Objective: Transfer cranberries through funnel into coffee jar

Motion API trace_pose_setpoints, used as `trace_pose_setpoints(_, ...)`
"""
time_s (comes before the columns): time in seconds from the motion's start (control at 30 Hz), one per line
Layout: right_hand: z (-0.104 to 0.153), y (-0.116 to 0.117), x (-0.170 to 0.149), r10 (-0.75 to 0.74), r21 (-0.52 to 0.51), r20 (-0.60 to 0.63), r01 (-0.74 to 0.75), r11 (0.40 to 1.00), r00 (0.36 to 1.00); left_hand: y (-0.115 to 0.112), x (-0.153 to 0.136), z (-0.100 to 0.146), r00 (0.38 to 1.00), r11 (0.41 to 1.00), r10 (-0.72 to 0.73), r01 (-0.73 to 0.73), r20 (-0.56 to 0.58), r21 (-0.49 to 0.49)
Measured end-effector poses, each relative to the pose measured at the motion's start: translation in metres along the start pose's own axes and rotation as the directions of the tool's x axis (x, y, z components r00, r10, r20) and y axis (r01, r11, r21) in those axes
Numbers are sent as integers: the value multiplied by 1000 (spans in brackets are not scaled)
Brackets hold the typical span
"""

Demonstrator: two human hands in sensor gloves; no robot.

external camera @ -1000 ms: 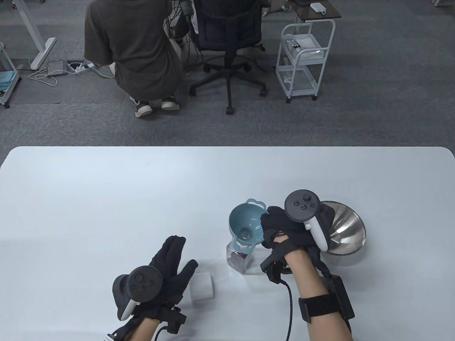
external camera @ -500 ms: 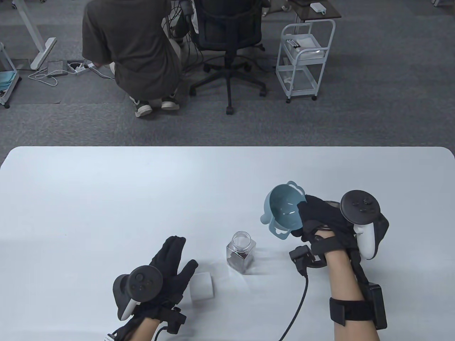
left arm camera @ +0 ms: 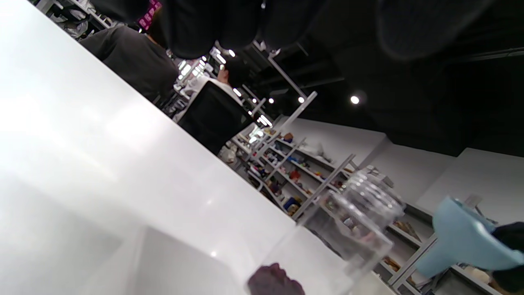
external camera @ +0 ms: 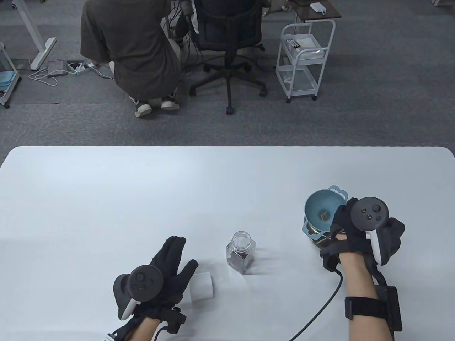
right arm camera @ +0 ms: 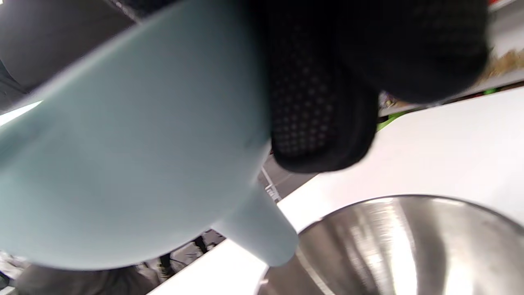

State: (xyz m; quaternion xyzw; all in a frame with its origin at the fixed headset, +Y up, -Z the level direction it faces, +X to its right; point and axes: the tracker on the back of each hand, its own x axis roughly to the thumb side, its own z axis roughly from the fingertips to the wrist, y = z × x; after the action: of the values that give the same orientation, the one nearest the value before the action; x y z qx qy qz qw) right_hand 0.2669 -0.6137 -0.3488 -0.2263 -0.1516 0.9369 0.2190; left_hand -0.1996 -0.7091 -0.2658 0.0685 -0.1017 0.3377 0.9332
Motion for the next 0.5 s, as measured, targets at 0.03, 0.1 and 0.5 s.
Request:
trace_pose_setpoints(0.03, -1, 2, -1, 22, -7, -7, -23, 1000, 1000, 0, 0, 0, 1000, 1000, 0, 0, 0, 0)
trace_pose_setpoints(0.1, -5, 9, -5, 79, -12, -17, -79, 997, 997, 0, 0, 0, 1000, 1000, 0, 0, 0, 0)
trace_pose_setpoints(0.5, -33, 51, -19, 340, 73, -92, -335, 940, 936, 1, -1, 0, 1000, 1000, -1, 1, -6, 1)
